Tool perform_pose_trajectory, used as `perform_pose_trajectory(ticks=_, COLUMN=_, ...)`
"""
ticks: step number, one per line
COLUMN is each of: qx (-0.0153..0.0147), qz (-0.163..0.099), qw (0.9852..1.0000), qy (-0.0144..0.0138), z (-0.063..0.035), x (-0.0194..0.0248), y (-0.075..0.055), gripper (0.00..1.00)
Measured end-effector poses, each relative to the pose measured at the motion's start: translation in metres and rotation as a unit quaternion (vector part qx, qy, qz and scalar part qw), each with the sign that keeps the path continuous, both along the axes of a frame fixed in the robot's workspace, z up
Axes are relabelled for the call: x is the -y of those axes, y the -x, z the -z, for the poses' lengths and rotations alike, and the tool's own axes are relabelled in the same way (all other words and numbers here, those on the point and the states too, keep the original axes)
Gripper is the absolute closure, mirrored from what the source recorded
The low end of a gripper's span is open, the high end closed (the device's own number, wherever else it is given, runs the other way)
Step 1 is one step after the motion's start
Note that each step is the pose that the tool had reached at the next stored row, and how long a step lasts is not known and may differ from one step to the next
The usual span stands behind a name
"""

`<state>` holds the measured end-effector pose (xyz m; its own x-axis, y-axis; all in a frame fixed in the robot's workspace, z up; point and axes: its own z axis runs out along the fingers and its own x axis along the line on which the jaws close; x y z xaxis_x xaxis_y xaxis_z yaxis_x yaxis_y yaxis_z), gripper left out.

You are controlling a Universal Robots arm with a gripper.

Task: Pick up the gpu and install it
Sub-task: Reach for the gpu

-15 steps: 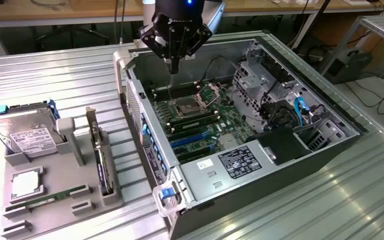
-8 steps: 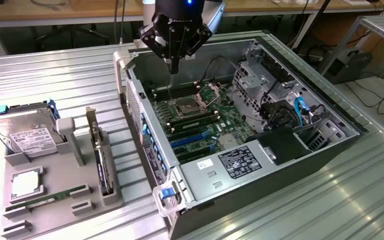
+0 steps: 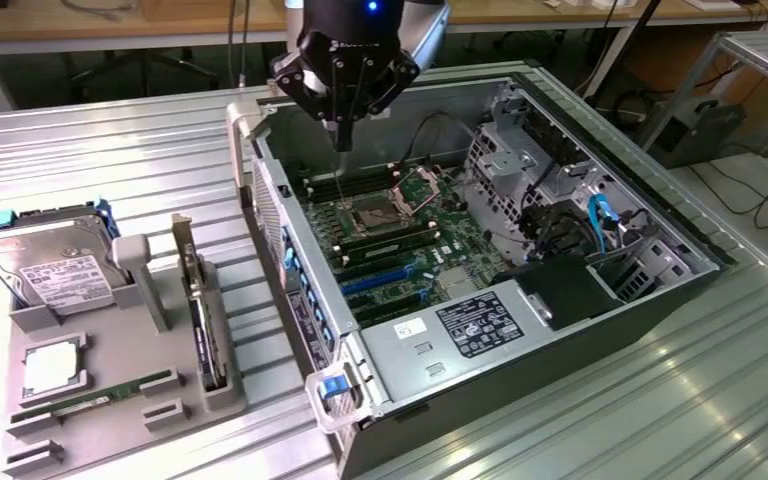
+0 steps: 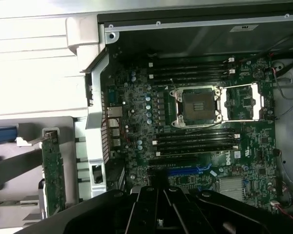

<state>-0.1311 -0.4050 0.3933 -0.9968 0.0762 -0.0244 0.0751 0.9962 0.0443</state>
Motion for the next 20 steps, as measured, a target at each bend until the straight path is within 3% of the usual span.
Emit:
perform_pose_trajectory(ticks=4, qx=0.0000, qz=0.000, qw=1.0000, qy=0.0000, z=0.0000, x=0.0096, y=0.018, gripper=0.89)
perform_pose_trajectory(ticks=7, qx=0.0000, qz=0.000, qw=1.0000, qy=0.0000, z=0.0000, x=0.0142, y=0.029, gripper=0.89)
perform_pose_trajectory(ticks=10, qx=0.0000, qz=0.000, qw=1.0000, qy=0.0000, z=0.0000, x=0.0210, y=0.052, gripper=0.89)
perform_pose_trajectory(ticks=20, qx=0.0000, qz=0.000, qw=1.0000, qy=0.0001, z=0.0008, x=0.0247, y=0.102, gripper=0.89)
